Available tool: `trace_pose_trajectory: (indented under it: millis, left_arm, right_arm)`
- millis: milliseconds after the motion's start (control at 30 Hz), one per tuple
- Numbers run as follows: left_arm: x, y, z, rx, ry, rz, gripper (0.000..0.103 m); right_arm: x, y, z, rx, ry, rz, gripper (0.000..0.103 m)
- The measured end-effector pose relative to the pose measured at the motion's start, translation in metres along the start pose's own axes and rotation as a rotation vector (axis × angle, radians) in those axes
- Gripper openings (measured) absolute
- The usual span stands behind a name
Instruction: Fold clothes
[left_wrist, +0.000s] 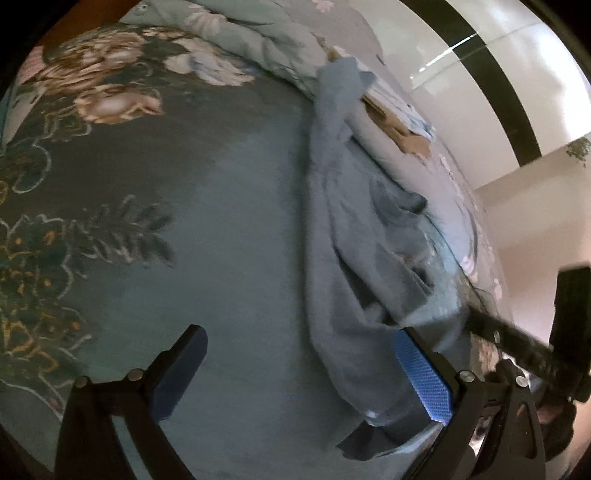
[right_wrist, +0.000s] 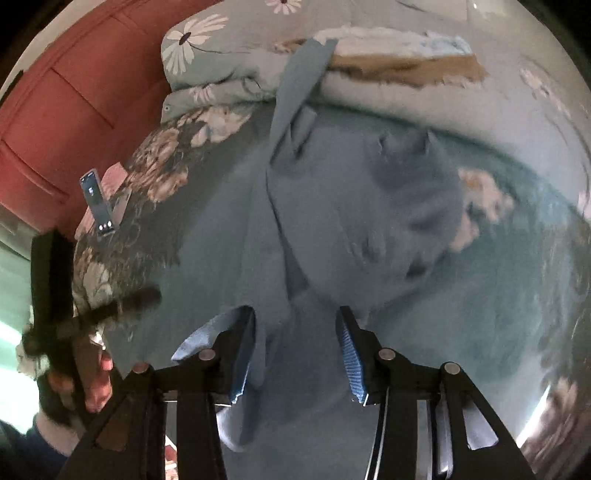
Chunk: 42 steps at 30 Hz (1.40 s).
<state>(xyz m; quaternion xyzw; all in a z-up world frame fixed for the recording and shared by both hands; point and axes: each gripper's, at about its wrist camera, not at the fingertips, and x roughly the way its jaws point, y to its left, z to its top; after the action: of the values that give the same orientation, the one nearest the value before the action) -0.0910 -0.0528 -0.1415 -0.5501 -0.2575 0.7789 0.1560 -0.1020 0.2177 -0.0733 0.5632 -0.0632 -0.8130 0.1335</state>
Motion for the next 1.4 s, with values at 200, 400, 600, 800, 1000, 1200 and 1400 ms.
trace_pose_trajectory:
  millis: [200, 400, 600, 800, 1000, 1200, 1400]
  left_arm:
    - [0.01, -0.019, -0.005, 0.037, 0.028, -0.036, 0.103]
    - [0.021, -0.023, -0.015, 0.046, 0.06, -0.036, 0.103]
    - [0.012, -0.017, -0.011, 0.033, 0.037, -0.007, 0.103]
    - [-0.013, 0.003, 0.0, -0.013, -0.027, 0.033, 0.103]
    - [-0.029, 0.004, 0.0, -0.009, -0.055, 0.051, 0.103]
    - [-0.034, -0.018, -0.002, 0.034, -0.074, 0.051, 0.103]
    - [-0.031, -0.031, -0.008, 0.064, -0.057, 0.059, 0.103]
  right_arm:
    - [0.016, 0.03, -0.003, -0.094, 0.059, 0.034, 0.046]
    - [0.002, 0.009, -0.014, -0.047, 0.034, -0.023, 0.046]
    - [0.049, 0.005, 0.03, -0.093, 0.047, -0.128, 0.047]
    - [0.117, 0.025, 0.035, -0.249, 0.182, -0.254, 0.047]
    - [0.102, 0.005, 0.024, -0.179, 0.141, -0.366, 0.007]
    - [0.02, -0.065, 0.007, 0.141, -0.017, -0.277, 0.0]
    - [-0.071, -0.144, -0.036, 0.368, -0.162, -0.353, 0.0]
